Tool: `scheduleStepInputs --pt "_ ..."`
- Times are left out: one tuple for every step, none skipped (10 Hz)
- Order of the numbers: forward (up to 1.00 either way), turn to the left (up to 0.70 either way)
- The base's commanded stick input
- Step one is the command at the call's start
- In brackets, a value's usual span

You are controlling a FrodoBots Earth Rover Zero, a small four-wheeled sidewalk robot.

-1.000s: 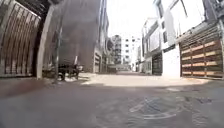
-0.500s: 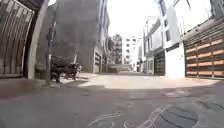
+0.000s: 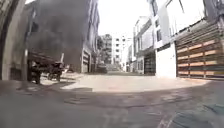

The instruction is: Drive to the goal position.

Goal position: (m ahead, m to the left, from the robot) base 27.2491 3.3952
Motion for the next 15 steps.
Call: scheduleStepInputs --pt "1.0 0.06" --pt "1.0 0.06" --pt "1.0 0.06" --pt "1.0 0.06" --pt "1.0 0.06" --pt "1.0 0.06" --pt "1.0 0.06" --pt "1.0 0.06" --pt "1.0 0.06" --pt "1.0 0.06" --pt "1.0 0.06" --pt "1.0 0.06" --pt "1.0 0.06" --pt "1.0 0.06" --pt "1.0 0.06"
